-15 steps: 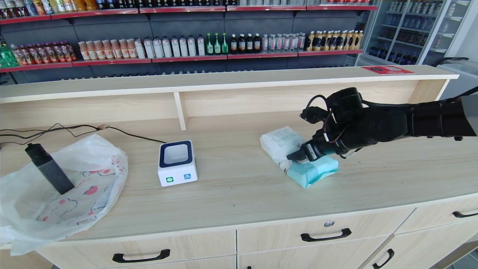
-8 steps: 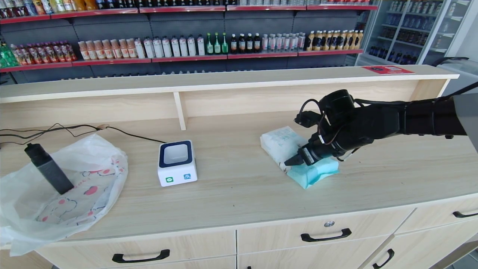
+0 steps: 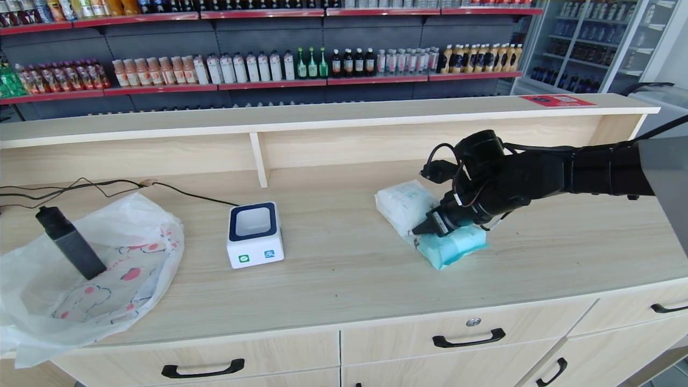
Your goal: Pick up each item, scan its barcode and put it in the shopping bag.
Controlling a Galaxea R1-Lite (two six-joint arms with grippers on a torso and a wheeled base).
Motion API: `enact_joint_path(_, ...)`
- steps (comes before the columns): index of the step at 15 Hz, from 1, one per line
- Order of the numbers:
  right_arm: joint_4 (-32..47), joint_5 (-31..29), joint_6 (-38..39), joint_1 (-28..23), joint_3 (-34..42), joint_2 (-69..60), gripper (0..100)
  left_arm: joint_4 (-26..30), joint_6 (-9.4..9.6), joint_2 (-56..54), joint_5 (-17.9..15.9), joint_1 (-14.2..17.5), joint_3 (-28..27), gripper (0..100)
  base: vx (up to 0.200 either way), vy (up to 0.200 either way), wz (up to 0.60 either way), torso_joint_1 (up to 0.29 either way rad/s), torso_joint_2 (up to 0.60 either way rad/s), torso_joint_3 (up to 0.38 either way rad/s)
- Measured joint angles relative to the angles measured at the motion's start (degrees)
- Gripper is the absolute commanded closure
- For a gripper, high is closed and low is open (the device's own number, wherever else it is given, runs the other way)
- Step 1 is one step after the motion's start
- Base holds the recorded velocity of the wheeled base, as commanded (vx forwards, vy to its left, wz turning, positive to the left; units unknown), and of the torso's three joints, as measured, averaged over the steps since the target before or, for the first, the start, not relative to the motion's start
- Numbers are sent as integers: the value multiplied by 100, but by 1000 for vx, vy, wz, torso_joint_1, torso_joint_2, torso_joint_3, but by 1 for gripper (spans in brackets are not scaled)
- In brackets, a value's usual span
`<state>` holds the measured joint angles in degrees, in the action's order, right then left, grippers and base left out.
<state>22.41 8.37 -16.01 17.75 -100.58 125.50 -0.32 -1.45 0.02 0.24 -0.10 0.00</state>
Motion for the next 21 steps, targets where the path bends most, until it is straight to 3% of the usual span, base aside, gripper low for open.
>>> enact_joint_path(8,50,2,284,-34,124,-271,100,0,-2,0,0,0,0,0,0,0,0,0,0,0)
enact_joint_path(13,-218,-20,424,46,916,-1285,100,16,-18,-2,2,5,0,0,0,0,0,0,0,0)
enact_joint_path(18,-848,-428,816,610,2567,-2837,100,16,-21,-2,5,2,0,0,0,0,0,0,0,0)
enact_joint_path(21,-1135,-727,1931,1325,3038,-3422,100,16,-21,0,2,0,0,0,0,0,0,0,0,0)
